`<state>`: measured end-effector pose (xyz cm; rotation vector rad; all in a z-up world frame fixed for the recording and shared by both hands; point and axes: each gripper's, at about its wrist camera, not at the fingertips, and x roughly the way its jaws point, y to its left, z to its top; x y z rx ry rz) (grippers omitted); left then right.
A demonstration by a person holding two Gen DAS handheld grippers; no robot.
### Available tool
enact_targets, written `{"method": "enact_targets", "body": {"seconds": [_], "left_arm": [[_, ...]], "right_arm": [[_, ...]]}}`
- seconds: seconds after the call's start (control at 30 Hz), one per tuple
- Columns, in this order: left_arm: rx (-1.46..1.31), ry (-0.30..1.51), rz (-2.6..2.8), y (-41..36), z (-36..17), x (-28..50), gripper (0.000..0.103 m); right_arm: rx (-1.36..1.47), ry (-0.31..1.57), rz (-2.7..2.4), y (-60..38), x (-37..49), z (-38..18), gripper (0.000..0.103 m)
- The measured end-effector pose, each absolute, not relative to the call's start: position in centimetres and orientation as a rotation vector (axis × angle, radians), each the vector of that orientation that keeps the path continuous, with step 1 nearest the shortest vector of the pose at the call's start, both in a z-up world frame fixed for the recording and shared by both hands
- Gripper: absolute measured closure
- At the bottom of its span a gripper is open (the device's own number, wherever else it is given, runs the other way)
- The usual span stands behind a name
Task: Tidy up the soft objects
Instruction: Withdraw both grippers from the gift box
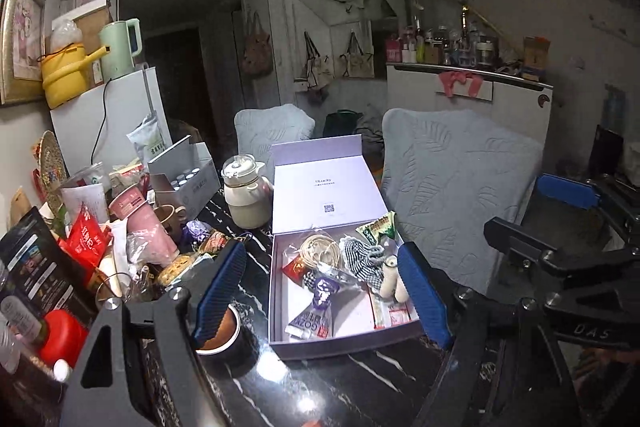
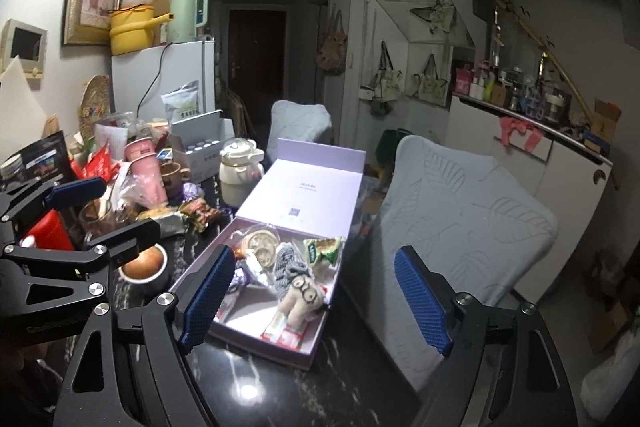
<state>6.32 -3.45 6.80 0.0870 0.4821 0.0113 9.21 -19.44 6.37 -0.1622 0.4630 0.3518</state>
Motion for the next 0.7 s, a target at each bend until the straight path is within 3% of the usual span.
{"method": "enact_targets", "body": {"seconds": [0.7], "left_arm": [[0.084, 0.547, -0.049, -3.7, 3.2, -0.1, 0.025]], "right_arm": [[-0.113, 0.544, 0.277, -20.7, 1.3, 2.1, 0.020]]}}
